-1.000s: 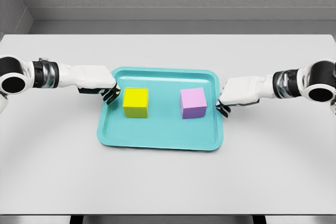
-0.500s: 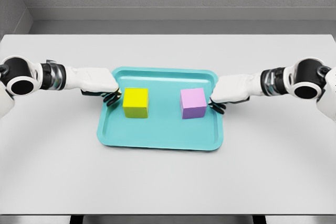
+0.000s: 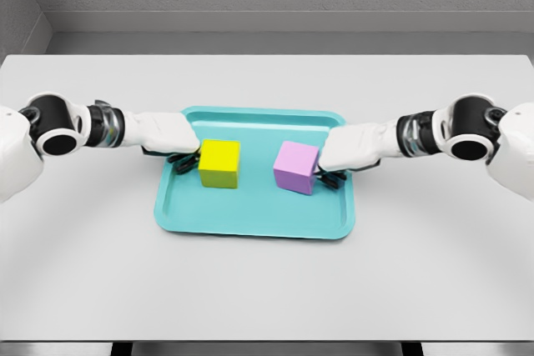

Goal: Push two cubes

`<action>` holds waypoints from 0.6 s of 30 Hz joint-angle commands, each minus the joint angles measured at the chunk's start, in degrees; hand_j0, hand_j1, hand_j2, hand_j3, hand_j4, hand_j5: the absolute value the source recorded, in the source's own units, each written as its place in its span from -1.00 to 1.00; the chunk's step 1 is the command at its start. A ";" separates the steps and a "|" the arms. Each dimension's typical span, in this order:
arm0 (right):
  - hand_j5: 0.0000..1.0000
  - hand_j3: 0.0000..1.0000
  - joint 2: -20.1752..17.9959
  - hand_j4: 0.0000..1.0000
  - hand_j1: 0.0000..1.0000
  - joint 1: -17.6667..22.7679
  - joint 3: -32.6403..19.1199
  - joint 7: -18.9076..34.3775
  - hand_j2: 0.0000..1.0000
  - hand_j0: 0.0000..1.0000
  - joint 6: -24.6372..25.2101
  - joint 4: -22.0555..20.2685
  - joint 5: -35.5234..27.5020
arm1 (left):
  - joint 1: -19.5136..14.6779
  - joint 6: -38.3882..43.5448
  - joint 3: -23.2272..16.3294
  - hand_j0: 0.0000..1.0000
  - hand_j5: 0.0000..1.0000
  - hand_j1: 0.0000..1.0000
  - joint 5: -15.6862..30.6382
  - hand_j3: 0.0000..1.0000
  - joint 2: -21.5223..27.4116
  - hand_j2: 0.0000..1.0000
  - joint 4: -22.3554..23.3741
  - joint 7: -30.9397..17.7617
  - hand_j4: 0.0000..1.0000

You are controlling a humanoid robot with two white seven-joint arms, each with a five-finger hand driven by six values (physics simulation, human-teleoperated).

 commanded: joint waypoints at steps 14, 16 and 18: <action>-0.21 -0.21 1.70 -0.21 -0.21 -0.62 0.31 0.21 -0.21 -0.21 0.17 -0.03 -1.20 | -0.97 0.02 2.16 -0.60 -0.60 -0.60 1.74 -0.60 -5.11 -0.60 5.65 -0.31 -0.60; -0.19 -0.19 1.26 -0.19 -0.19 -0.79 0.14 0.21 -0.19 -0.19 0.17 -0.03 -1.20 | -0.97 0.02 5.05 -0.60 -0.60 -0.60 1.83 -0.60 -5.20 -0.60 7.32 -0.31 -0.60; -0.18 -0.18 0.82 -0.18 -0.18 -1.23 -0.13 0.21 -0.18 -0.18 0.17 -0.03 -1.20 | -1.32 0.02 10.15 -0.60 -0.60 -0.60 2.44 -0.60 -5.90 -0.60 11.80 -0.31 -0.60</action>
